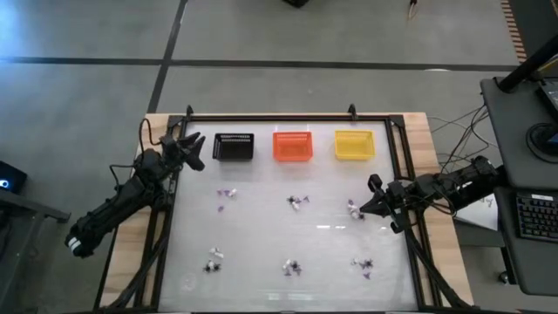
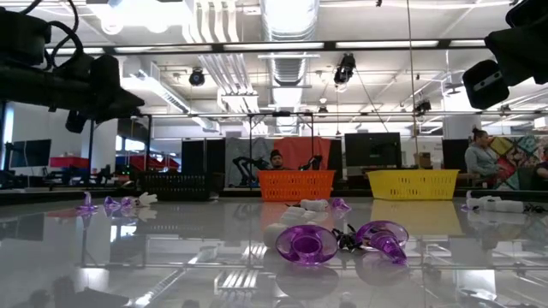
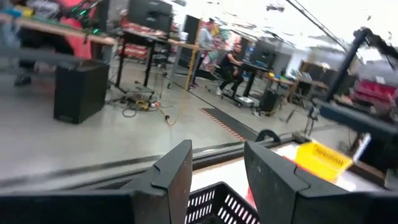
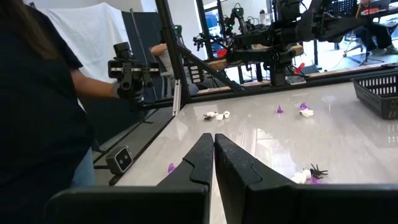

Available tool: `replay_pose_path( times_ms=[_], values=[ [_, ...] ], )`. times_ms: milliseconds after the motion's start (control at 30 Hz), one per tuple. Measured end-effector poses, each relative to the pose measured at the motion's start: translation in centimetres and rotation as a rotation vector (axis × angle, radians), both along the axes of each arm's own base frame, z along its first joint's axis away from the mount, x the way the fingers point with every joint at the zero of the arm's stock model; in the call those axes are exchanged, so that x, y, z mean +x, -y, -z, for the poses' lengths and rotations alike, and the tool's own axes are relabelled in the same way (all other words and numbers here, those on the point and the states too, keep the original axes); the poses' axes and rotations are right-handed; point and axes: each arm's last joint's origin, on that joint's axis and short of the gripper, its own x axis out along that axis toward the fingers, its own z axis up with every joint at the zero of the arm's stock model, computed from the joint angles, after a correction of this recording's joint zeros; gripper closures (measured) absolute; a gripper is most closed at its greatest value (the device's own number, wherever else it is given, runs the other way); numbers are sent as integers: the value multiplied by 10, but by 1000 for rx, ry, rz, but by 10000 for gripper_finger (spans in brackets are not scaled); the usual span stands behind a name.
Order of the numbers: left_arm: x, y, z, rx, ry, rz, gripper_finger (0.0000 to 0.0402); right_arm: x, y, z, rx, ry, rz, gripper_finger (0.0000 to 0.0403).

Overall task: Sort Halloween decoration
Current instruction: Put the witch hat toy into the yellow bin

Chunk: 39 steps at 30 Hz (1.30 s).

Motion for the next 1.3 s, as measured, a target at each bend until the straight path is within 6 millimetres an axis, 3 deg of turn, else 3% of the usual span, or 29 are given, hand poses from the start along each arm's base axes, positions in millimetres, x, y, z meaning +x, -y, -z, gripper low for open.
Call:
replay_pose_path(
  times_ms=[667, 833, 1300],
  values=[
    [1, -1, 1, -7, -14, 1, 272, 0, 0, 0, -1, -3, 0, 394],
    [2, -2, -4, -17, 71, 6, 272, 0, 0, 0, -1, -3, 2, 394],
    [6, 10, -26, 27, 228, 404, 272, 0, 7, -11, 90, 99, 228, 394]
  ],
)
